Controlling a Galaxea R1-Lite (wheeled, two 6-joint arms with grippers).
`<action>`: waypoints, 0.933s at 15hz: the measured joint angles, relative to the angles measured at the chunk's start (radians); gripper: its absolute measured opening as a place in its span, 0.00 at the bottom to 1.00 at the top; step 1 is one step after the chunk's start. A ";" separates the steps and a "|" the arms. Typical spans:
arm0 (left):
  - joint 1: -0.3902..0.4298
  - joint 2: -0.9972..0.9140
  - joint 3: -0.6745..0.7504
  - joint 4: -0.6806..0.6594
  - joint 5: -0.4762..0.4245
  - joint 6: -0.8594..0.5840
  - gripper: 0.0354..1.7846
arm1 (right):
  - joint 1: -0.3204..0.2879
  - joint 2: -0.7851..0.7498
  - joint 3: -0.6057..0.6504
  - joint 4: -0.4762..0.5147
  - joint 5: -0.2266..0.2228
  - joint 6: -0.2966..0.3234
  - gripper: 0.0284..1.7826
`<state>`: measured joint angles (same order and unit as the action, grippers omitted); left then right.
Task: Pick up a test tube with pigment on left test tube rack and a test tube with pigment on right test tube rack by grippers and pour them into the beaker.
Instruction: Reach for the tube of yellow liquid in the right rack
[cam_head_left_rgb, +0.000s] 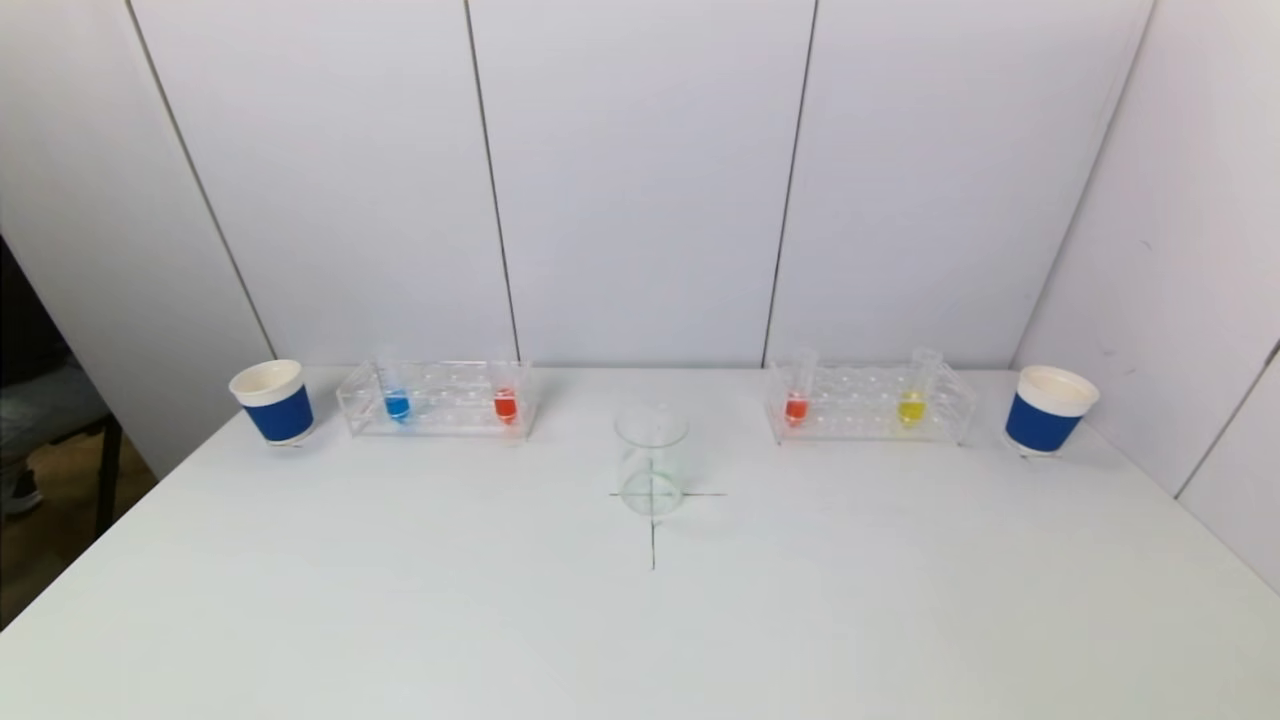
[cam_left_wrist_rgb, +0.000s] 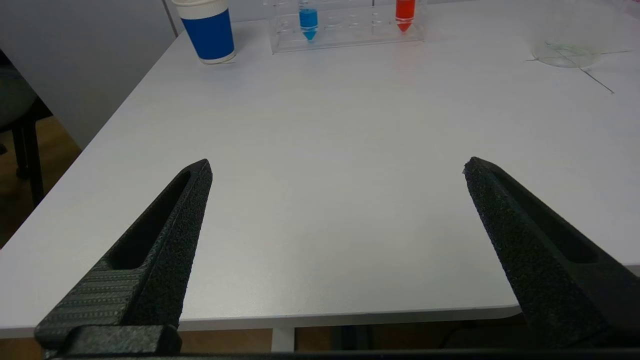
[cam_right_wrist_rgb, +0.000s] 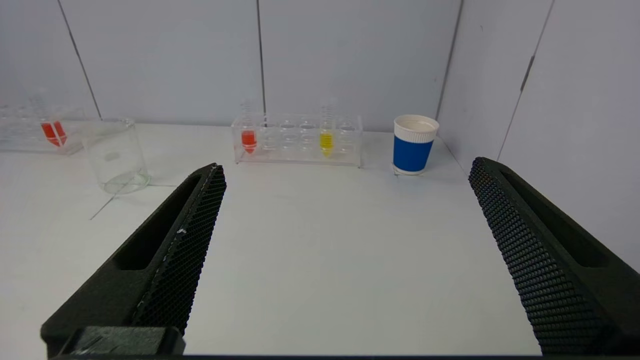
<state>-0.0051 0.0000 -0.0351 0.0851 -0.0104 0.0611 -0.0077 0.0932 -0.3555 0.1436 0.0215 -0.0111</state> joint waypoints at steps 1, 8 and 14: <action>0.000 0.000 0.000 0.000 0.000 0.000 0.99 | 0.000 0.027 -0.027 -0.002 0.004 0.000 0.99; 0.000 0.000 0.000 0.000 0.000 0.000 0.99 | 0.000 0.275 -0.207 -0.017 0.042 0.004 0.99; 0.000 0.000 0.000 0.000 0.000 0.000 0.99 | 0.000 0.504 -0.327 -0.084 0.058 0.007 0.99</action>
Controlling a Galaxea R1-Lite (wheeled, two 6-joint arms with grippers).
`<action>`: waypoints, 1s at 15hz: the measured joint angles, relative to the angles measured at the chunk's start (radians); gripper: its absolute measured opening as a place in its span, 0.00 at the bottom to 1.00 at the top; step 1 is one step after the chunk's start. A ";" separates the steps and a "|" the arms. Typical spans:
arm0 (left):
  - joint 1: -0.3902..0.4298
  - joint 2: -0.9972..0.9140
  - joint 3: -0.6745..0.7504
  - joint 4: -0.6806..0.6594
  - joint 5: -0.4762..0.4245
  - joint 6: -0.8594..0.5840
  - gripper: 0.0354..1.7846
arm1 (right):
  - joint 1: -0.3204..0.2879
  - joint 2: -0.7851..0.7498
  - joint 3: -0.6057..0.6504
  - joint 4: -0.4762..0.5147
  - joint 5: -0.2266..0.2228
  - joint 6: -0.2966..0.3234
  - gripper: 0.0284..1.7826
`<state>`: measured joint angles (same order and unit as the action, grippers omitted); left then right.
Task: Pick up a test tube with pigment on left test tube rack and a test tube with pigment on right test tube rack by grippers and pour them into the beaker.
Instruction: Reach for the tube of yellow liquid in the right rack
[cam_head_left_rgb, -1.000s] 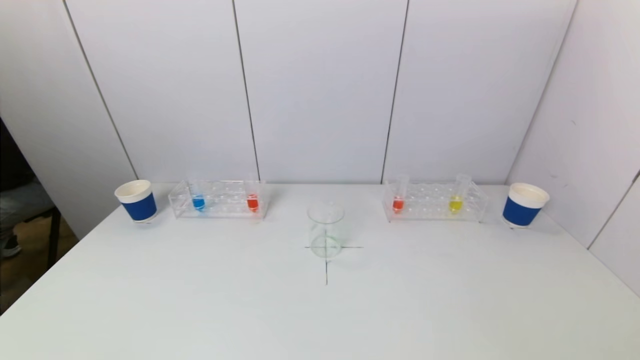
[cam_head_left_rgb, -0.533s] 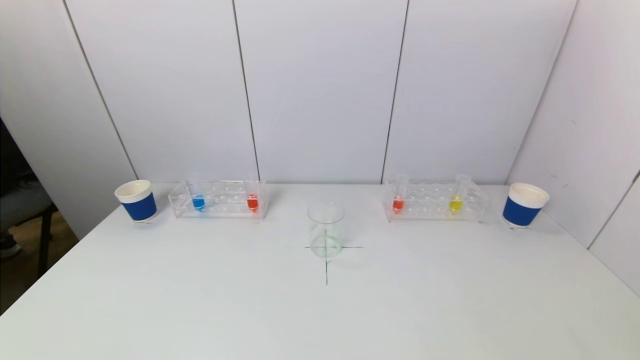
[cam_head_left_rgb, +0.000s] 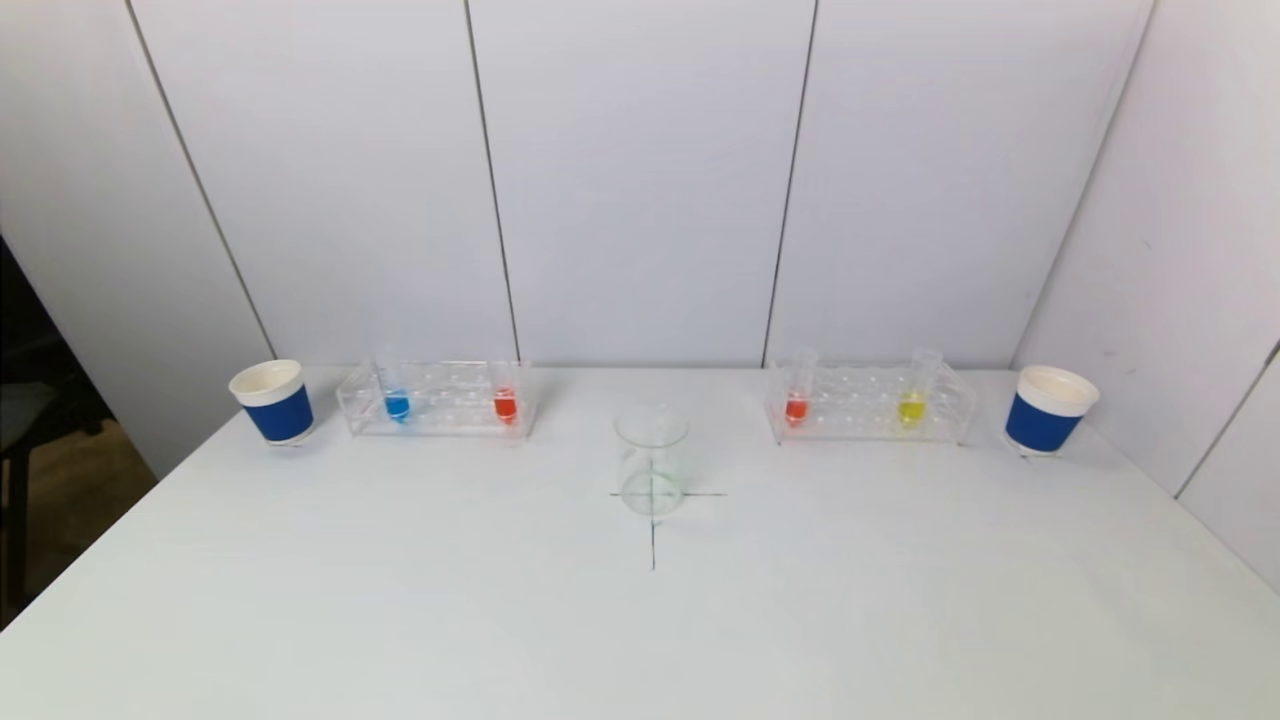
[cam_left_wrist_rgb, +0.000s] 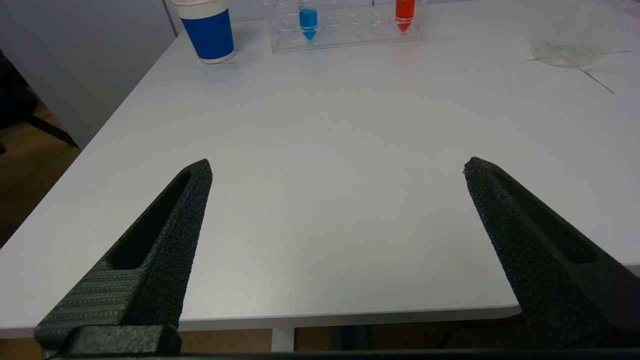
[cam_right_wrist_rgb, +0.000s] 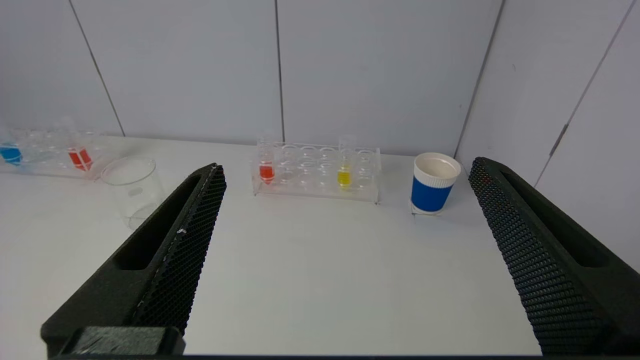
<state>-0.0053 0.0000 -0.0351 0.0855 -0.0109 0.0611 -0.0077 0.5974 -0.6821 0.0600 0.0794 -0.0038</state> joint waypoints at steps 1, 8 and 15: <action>0.000 0.000 0.000 0.000 0.000 0.000 0.99 | 0.000 0.044 -0.010 -0.035 -0.001 0.000 0.99; 0.000 0.000 0.000 0.000 0.000 0.000 0.99 | 0.000 0.313 -0.030 -0.259 -0.004 0.004 0.99; 0.000 0.000 0.000 0.000 0.000 0.000 0.99 | 0.000 0.556 -0.019 -0.462 -0.005 0.008 0.99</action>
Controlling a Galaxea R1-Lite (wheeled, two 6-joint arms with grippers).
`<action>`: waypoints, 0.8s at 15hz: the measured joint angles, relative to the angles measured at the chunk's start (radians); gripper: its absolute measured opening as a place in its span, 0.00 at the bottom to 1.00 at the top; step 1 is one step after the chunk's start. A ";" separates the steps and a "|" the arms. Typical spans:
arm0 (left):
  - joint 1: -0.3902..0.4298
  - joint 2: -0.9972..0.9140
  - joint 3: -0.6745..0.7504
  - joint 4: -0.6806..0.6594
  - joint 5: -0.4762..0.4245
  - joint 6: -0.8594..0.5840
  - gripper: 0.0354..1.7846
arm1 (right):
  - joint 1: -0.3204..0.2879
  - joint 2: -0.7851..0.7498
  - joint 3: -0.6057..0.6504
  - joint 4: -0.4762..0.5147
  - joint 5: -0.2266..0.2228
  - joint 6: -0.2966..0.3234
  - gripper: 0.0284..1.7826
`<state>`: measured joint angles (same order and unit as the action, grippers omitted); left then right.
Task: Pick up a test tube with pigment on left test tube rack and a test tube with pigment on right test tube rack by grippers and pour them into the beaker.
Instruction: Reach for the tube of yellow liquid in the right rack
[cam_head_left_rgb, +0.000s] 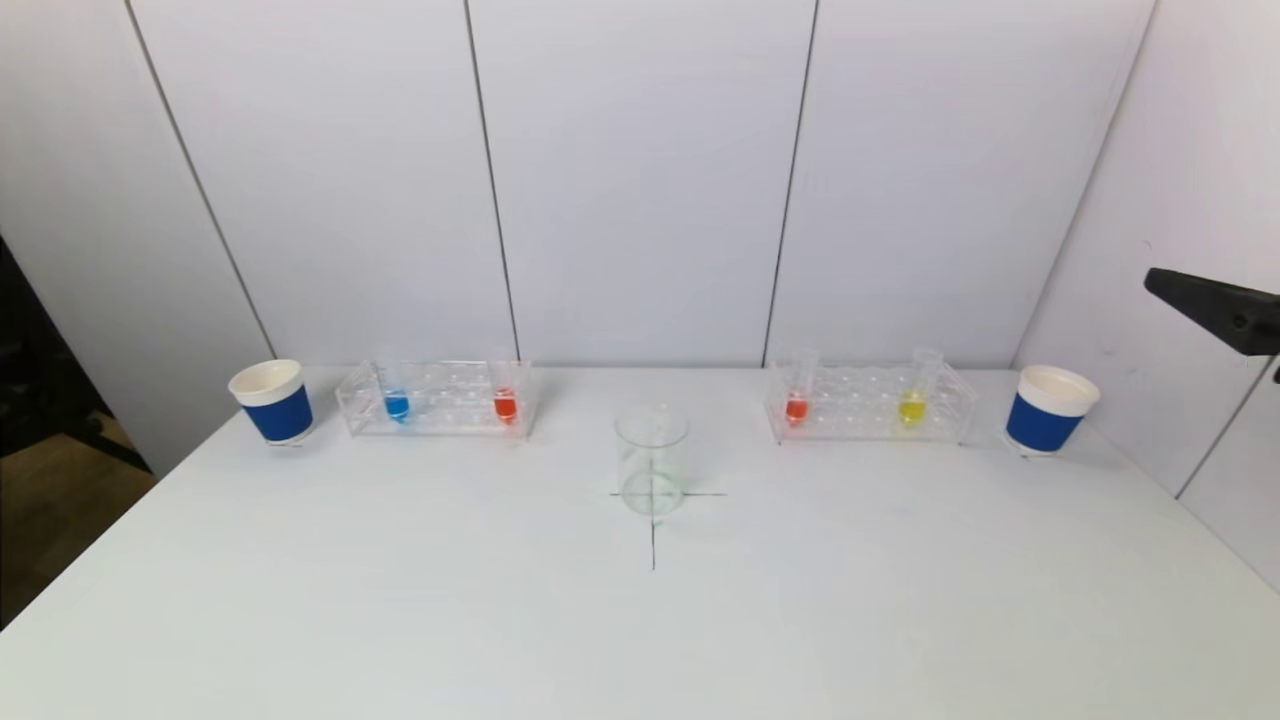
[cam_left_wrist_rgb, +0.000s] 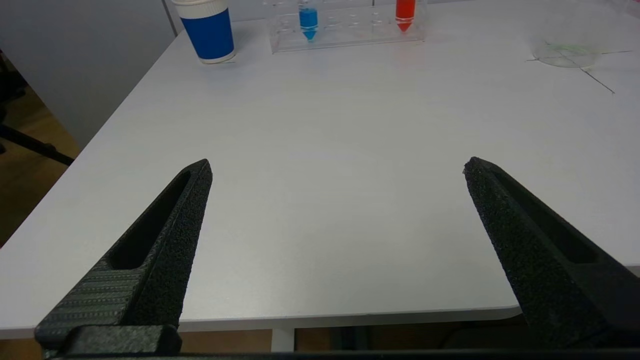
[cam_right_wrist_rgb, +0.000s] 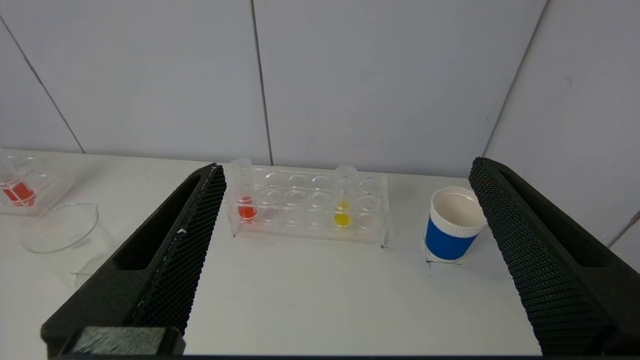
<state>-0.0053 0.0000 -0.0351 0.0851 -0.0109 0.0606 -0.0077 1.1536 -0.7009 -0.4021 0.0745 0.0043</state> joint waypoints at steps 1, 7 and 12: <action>0.000 0.000 0.000 0.000 0.000 0.000 0.99 | 0.000 0.036 0.001 -0.027 0.000 0.005 0.99; 0.000 0.000 0.000 0.000 0.000 0.000 0.99 | 0.000 0.225 0.035 -0.207 -0.006 0.011 0.99; 0.000 0.000 0.000 0.000 0.000 0.000 0.99 | 0.000 0.415 0.102 -0.471 -0.009 0.008 0.99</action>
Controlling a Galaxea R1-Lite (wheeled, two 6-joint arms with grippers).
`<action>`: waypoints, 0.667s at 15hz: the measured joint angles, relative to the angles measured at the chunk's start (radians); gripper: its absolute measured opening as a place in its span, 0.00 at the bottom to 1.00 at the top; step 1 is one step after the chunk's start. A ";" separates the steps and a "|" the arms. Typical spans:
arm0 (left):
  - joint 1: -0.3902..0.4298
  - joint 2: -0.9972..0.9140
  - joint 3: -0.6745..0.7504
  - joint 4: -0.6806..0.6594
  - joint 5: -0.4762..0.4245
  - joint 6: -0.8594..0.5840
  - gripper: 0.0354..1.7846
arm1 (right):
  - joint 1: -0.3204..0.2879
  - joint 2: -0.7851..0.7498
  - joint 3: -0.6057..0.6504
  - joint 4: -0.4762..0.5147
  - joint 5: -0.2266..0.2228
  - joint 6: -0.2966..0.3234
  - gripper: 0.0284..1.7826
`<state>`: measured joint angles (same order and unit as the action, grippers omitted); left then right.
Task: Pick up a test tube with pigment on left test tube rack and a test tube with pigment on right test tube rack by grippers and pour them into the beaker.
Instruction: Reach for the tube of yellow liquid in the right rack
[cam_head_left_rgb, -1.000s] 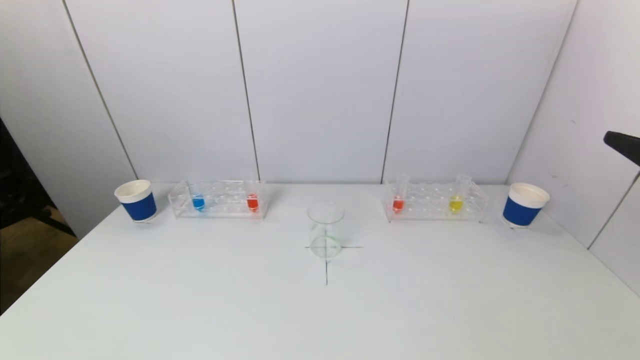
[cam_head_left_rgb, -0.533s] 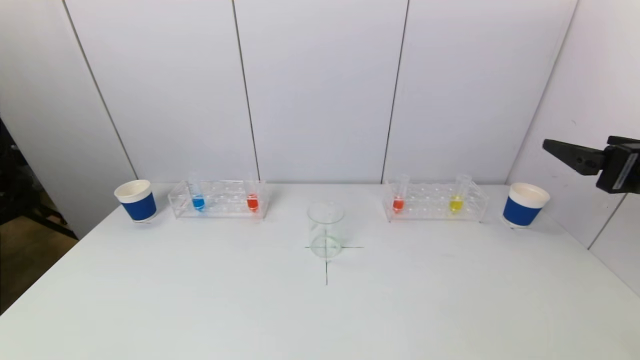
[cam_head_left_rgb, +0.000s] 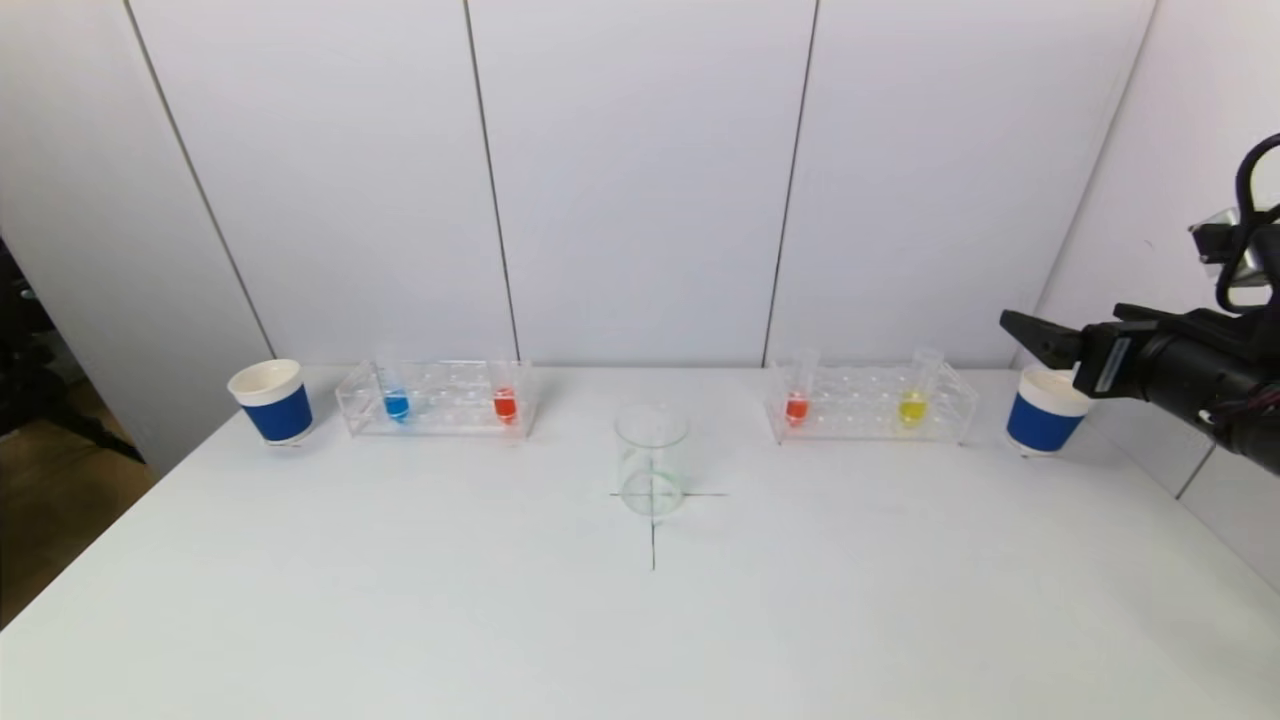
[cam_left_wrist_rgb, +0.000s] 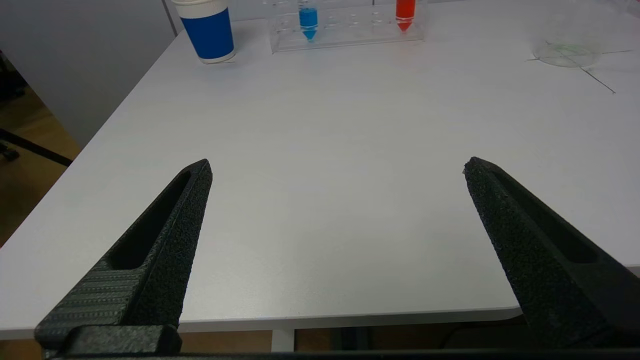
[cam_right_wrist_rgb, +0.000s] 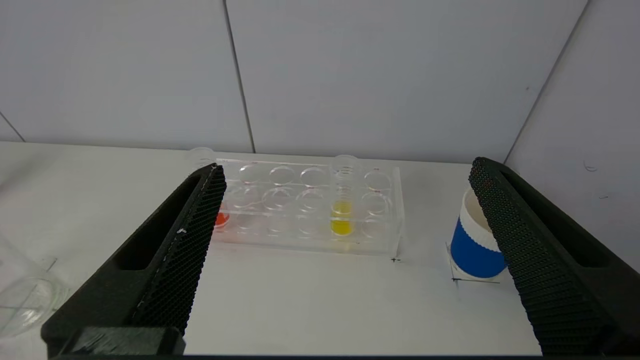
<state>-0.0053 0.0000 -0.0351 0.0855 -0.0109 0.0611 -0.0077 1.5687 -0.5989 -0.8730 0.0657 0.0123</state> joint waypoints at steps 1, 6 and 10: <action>0.000 0.000 0.000 0.000 0.000 0.000 0.99 | 0.000 0.040 0.012 -0.056 -0.001 0.000 0.99; 0.000 0.000 0.000 0.000 0.000 0.000 0.99 | 0.000 0.233 0.063 -0.336 -0.010 0.001 0.99; 0.000 0.000 0.000 0.000 0.000 0.000 0.99 | 0.001 0.351 0.076 -0.459 -0.024 0.006 0.99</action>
<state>-0.0051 0.0000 -0.0351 0.0851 -0.0109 0.0606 -0.0066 1.9196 -0.5232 -1.3315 0.0421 0.0181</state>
